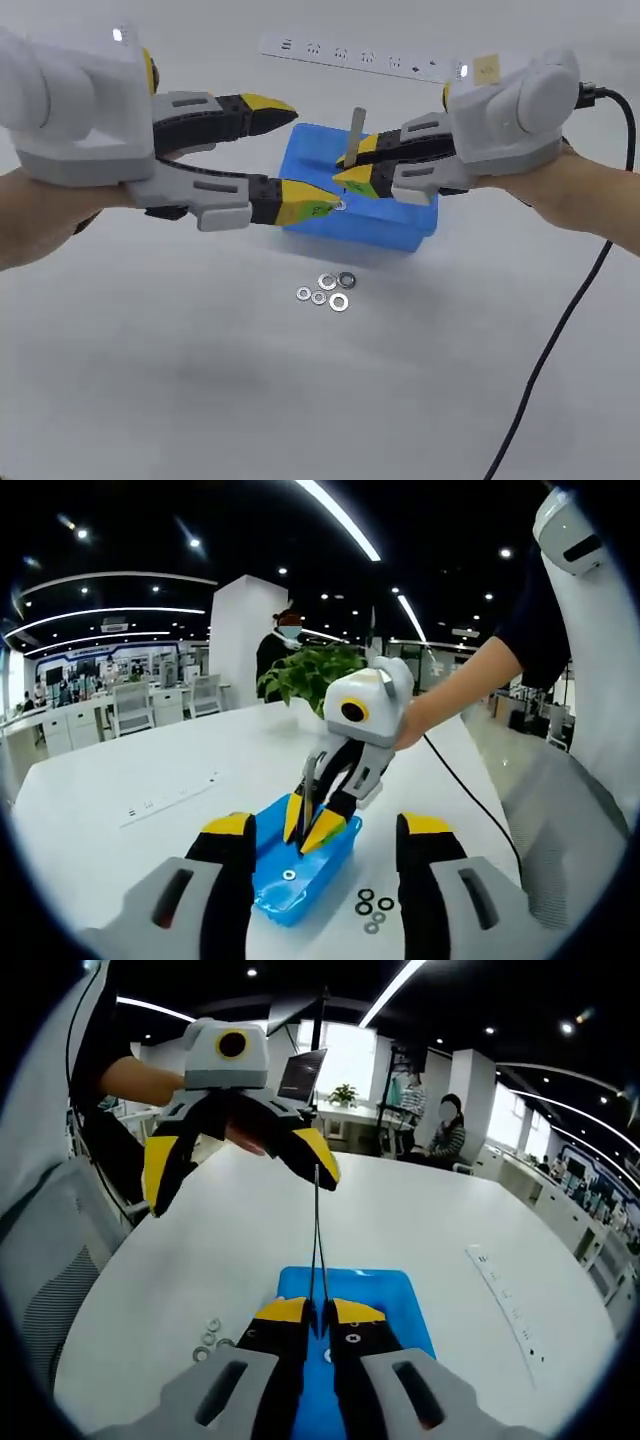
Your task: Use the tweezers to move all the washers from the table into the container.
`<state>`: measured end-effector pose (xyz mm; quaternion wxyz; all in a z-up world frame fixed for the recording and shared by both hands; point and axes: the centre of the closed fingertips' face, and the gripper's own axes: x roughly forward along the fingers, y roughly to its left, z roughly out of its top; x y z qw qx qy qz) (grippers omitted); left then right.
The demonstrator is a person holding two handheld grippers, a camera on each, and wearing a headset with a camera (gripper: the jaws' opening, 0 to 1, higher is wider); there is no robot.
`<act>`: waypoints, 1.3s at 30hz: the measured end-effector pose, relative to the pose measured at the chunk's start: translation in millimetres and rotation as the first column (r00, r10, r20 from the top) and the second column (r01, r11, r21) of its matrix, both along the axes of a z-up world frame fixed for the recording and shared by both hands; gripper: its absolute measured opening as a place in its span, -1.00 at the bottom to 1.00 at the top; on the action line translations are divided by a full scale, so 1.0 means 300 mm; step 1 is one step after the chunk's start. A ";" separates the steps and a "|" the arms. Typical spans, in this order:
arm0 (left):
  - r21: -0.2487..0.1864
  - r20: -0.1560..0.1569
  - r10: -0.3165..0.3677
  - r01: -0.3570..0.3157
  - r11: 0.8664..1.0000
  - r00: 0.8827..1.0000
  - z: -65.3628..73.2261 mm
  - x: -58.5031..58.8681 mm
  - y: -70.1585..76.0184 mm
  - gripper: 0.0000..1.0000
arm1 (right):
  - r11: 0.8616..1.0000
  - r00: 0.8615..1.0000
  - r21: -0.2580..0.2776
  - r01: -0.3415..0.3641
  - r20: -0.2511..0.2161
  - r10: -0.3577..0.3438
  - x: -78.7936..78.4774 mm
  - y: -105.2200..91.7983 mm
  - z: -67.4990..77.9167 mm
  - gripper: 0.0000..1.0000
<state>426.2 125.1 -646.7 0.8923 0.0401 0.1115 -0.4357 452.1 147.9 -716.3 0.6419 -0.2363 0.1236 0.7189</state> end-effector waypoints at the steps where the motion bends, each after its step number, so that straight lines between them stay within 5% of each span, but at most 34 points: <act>1: 0.011 -0.001 -0.004 0.004 1.000 1.000 -0.007 0.010 0.000 0.14 | 1.000 1.000 0.000 -0.004 0.003 0.004 -0.002 0.002 0.001 -0.82; 10: 0.040 0.029 -0.044 0.043 0.998 0.999 -0.008 0.071 -0.021 -0.23 | 0.999 0.999 -0.016 -0.038 0.020 0.038 -0.022 0.007 -0.003 -0.82; 13: 0.053 0.095 -0.068 0.063 0.997 0.993 0.017 0.076 -0.027 -0.59 | 0.999 0.999 -0.016 -0.037 0.019 0.037 -0.021 0.005 -0.004 -0.82; 15: 0.022 0.070 -0.071 0.070 0.997 0.995 0.026 0.076 -0.034 -0.54 | 0.999 0.999 -0.017 -0.036 0.017 0.036 -0.020 0.003 -0.004 -0.82; 21: 0.040 0.089 -0.124 0.121 0.992 0.988 0.041 0.068 -0.060 -0.70 | 0.999 0.999 -0.018 -0.038 0.020 0.039 -0.018 0.007 -0.003 -0.82; 29: 0.054 0.065 -0.168 0.165 0.985 0.984 0.026 0.070 -0.051 -0.85 | 0.999 0.999 -0.022 -0.044 0.020 0.044 -0.023 0.006 -0.005 -0.82; 33: 0.097 0.096 -0.186 0.176 0.980 0.978 0.020 0.069 -0.047 -0.87 | 0.999 0.999 -0.027 -0.042 0.023 0.042 -0.022 0.003 -0.008 -0.82; 36: 0.126 0.149 -0.191 0.173 0.977 0.970 0.028 0.075 -0.044 -0.90 | 1.000 0.999 -0.016 -0.026 0.029 0.027 -0.015 0.005 0.003 -0.78; 39: 0.120 0.153 -0.187 0.170 0.978 0.970 0.033 0.082 -0.045 -0.91 | 1.000 1.000 -0.003 0.001 0.005 -0.001 -0.008 0.006 0.014 -0.75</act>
